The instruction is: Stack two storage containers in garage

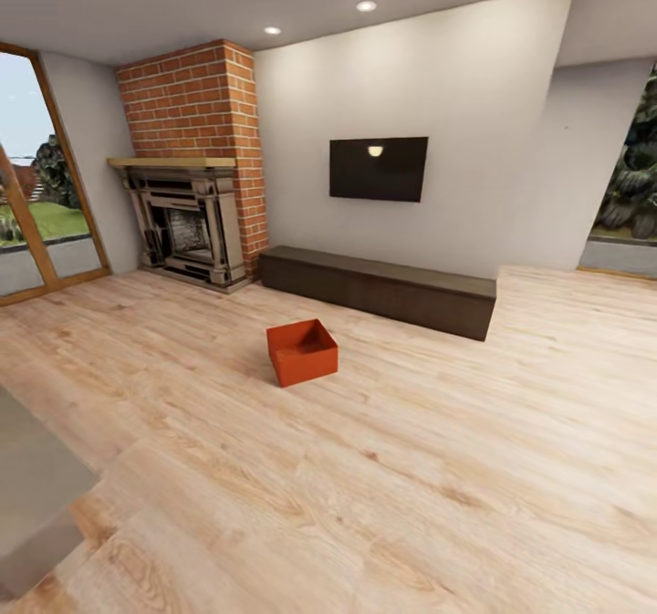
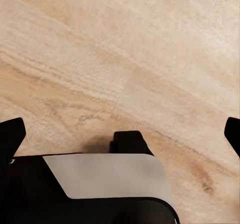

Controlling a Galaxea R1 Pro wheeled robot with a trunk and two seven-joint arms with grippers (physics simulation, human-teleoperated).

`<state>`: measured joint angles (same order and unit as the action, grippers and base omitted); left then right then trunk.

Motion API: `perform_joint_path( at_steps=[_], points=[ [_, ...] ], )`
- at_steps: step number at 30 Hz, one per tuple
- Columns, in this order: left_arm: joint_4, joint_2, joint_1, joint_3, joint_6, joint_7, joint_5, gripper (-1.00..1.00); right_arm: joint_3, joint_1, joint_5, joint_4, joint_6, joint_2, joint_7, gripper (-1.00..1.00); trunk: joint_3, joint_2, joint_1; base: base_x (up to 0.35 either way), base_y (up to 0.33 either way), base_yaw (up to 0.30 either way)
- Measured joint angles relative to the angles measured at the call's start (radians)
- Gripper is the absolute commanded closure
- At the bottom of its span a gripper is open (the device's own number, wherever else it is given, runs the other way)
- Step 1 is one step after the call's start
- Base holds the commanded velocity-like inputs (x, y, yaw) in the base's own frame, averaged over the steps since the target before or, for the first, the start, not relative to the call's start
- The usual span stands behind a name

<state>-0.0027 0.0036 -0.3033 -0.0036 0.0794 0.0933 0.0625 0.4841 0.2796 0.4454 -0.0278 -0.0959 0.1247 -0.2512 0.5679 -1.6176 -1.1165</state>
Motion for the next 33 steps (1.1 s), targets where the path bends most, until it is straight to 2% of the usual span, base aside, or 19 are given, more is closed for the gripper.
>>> perform_joint_path(
  at_steps=[21, 33],
  points=[
    [0.000, 0.000, 0.000, 0.001, 0.000, 0.000, 0.000, -1.00, 0.000, 0.000, 0.000, 0.000, 0.000, 0.000, 0.000, -1.00, 0.000, 0.000, 0.000, 0.323, -0.003, 0.003],
    [0.000, 0.000, 0.000, 0.000, -0.001, 0.000, 0.000, -1.00, 0.000, 0.000, 0.000, 0.000, 0.000, 0.000, 0.000, -1.00, 0.000, 0.000, 0.000, 0.303, -0.148, 0.000]
  ],
)
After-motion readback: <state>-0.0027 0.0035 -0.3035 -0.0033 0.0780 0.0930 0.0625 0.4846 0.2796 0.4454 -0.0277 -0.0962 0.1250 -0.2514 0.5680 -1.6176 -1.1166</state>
